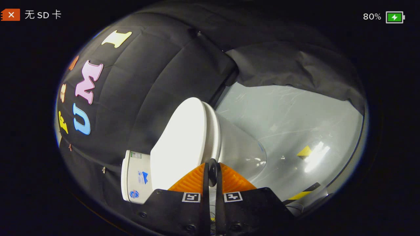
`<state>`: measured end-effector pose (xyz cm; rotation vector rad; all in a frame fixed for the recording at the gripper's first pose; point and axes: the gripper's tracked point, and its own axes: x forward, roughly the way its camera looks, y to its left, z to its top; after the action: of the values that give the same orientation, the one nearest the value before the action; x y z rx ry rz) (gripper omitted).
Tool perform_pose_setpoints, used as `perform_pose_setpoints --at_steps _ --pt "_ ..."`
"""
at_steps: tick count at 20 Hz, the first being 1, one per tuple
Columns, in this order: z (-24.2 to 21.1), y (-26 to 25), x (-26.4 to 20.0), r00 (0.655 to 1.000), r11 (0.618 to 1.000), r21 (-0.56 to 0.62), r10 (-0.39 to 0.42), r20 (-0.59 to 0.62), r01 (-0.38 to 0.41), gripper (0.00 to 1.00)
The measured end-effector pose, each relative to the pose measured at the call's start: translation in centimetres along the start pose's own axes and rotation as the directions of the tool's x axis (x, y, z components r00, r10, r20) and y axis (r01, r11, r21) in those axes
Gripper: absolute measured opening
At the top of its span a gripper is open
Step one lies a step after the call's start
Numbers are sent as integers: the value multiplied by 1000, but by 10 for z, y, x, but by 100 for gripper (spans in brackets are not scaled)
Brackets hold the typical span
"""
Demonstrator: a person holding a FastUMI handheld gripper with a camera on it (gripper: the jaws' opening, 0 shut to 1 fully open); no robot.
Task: Open the toilet lid.
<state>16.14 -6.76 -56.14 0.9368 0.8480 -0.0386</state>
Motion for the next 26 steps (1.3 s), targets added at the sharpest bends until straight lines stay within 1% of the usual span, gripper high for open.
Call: perform_pose_setpoints --at_steps 2,5,6,8,10,12,15,18,19,21,23,26 --pt "7 18 -12 1000 999 -47 8 23 -7 11" --pt "18 51 -32 998 998 -61 23 59 -20 9" --pt "21 61 -39 997 997 -72 16 71 -11 7" --pt "22 82 -47 995 992 -127 -2 96 14 6" --pt "25 104 -59 992 980 -195 -22 127 47 6" --pt "29 131 -72 987 968 -239 -37 154 73 6" --pt "26 179 -92 980 949 -302 -31 197 90 6" --pt "13 235 -110 970 913 -395 -2 241 100 6" --pt "9 250 -113 965 893 -433 -9 262 126 6" --pt "1 273 -117 949 836 -513 -30 313 196 6" --pt "-7 295 -120 931 793 -559 -28 364 242 6" --pt "-22 322 -125 916 780 -574 -1 401 252 6"
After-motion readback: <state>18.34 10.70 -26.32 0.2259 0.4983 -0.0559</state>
